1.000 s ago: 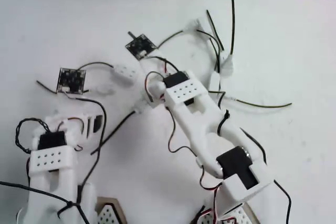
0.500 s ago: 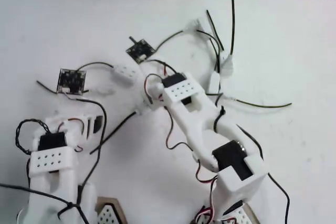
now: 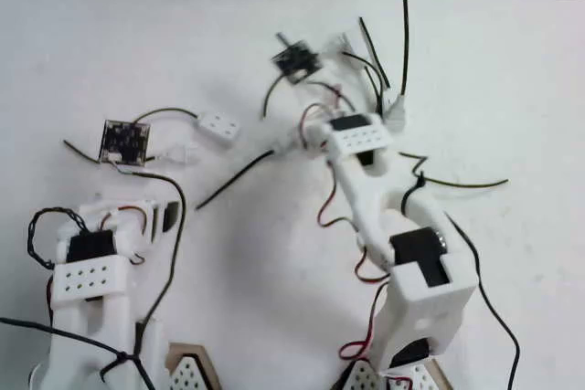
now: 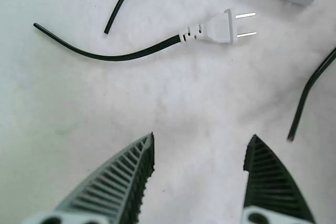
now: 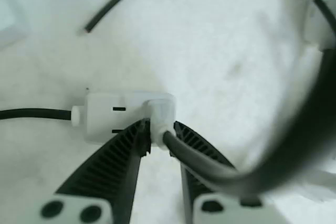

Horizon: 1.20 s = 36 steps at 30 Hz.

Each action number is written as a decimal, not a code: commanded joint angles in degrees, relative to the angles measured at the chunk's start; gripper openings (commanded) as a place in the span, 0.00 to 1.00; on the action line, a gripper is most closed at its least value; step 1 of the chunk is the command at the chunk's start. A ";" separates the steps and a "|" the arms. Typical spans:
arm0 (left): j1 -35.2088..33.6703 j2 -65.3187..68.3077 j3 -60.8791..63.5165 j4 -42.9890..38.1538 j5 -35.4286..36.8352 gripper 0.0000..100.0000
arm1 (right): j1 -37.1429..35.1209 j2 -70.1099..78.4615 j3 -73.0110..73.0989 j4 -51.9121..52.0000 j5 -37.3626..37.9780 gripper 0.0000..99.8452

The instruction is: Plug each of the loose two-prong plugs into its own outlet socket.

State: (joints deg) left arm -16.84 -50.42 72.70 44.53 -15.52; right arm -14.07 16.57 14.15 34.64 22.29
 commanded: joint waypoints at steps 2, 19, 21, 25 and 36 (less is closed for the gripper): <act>-0.31 -1.19 -0.18 -0.88 -0.53 0.28 | 4.79 4.18 -10.46 2.33 2.20 0.02; -0.31 -1.10 -0.18 -0.88 -0.53 0.28 | 9.63 22.02 -50.99 32.31 2.55 0.15; -0.31 -1.10 -0.18 -0.88 -0.53 0.28 | 9.36 22.02 -54.07 37.23 2.46 0.23; -0.31 -1.10 -0.18 -0.88 -0.53 0.28 | 8.31 22.02 -60.84 46.29 2.37 0.27; -0.31 -1.01 -0.18 -0.88 -0.53 0.28 | 3.47 21.76 -76.22 64.13 1.85 0.27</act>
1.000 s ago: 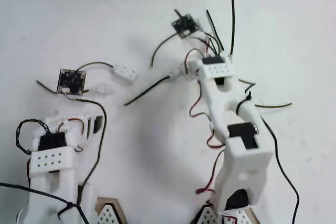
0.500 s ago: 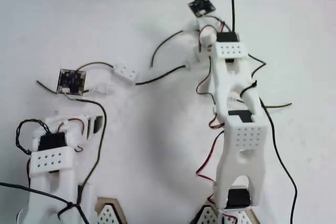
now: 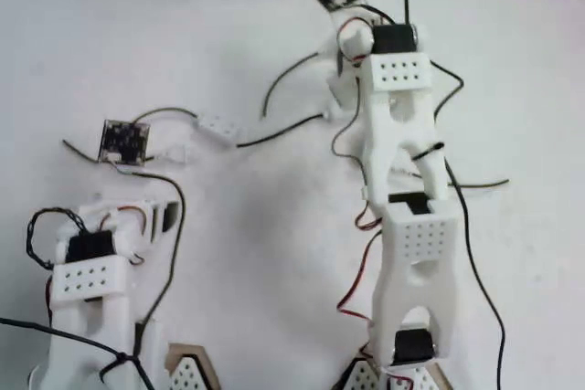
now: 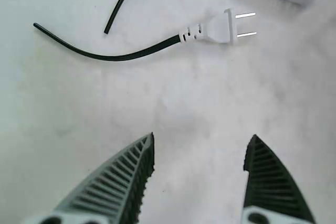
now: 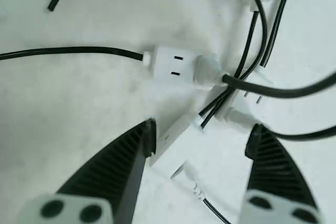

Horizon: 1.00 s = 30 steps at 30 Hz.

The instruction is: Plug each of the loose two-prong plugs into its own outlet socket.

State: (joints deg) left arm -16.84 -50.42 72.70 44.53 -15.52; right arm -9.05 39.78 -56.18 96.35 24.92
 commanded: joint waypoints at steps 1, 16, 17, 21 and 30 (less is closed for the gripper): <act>-0.40 -1.10 -0.18 -0.88 -0.53 0.28 | -1.80 -2.07 -6.59 2.33 -1.93 0.26; -12.62 -1.27 -2.20 -2.90 4.66 0.28 | -20.53 -12.44 -6.33 2.33 -3.96 0.20; -13.85 -1.27 -2.20 -3.43 5.71 0.28 | -22.64 -12.44 -5.98 2.24 -3.96 0.20; -17.80 -1.27 -2.20 -5.54 7.91 0.28 | -30.99 -11.12 -1.32 2.07 -3.96 0.21; -18.15 -1.27 -2.20 -5.54 8.44 0.28 | -41.10 -0.31 1.49 -1.36 -3.52 0.36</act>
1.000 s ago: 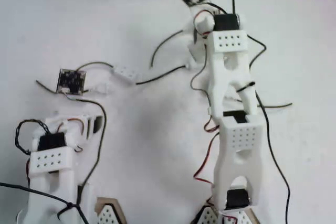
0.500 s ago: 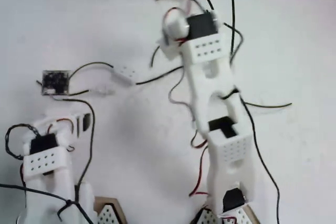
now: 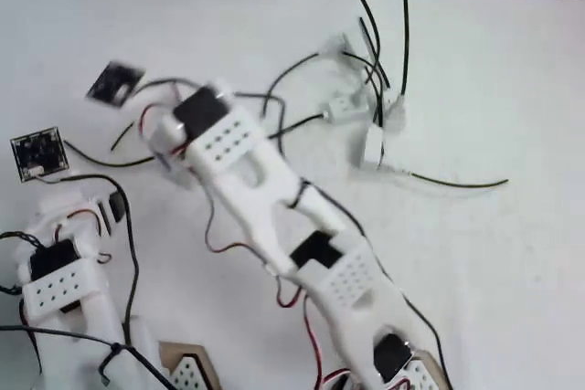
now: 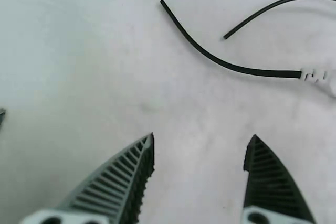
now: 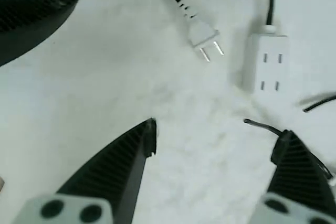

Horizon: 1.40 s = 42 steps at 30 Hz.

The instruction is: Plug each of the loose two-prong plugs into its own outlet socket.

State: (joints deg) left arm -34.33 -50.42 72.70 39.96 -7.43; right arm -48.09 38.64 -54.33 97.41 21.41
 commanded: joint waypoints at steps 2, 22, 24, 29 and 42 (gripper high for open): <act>-0.84 -1.27 -2.20 -0.97 0.35 0.28 | -3.12 3.47 -0.35 -4.79 0.09 0.36; -0.31 -1.27 -2.11 -0.97 0.44 0.28 | -2.07 21.14 -0.35 -25.63 5.01 0.35; 0.48 -1.27 -2.02 -0.97 0.18 0.28 | -1.71 22.29 -0.35 -26.42 5.01 0.32; 0.92 -1.27 -1.93 -0.97 0.09 0.28 | -1.63 22.73 -0.44 -26.42 5.01 0.13; 0.92 -1.27 -1.93 -0.97 0.09 0.28 | 1.01 17.27 -0.44 -15.52 5.01 0.02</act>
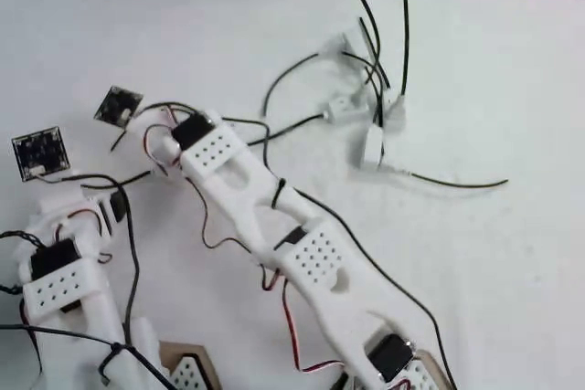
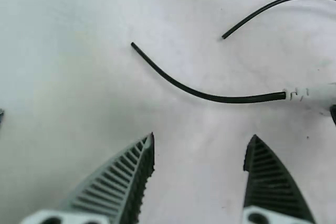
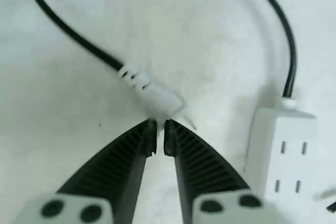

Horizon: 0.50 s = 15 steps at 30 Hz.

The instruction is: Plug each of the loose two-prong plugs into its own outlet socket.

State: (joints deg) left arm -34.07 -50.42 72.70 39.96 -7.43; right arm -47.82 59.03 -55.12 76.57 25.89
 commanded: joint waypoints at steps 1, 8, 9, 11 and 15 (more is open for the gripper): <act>0.66 -1.27 -1.93 -0.97 0.09 0.28 | 0.84 -4.18 0.35 6.99 0.53 0.02; 0.66 -1.27 -1.93 -0.97 0.09 0.28 | -1.01 -6.02 0.35 5.58 0.18 0.16; 0.66 -1.27 -1.93 -0.97 0.09 0.28 | -1.36 -6.02 0.35 4.79 0.09 0.20; 0.66 -1.27 -1.85 -0.97 0.09 0.28 | -2.24 -5.93 0.53 2.86 0.09 0.26; 0.66 -1.27 -1.85 -0.97 0.09 0.28 | -3.12 -5.93 0.88 -1.54 0.18 0.28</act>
State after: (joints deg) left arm -34.07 -50.42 72.70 39.96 -7.43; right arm -50.55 57.10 -53.80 77.98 25.98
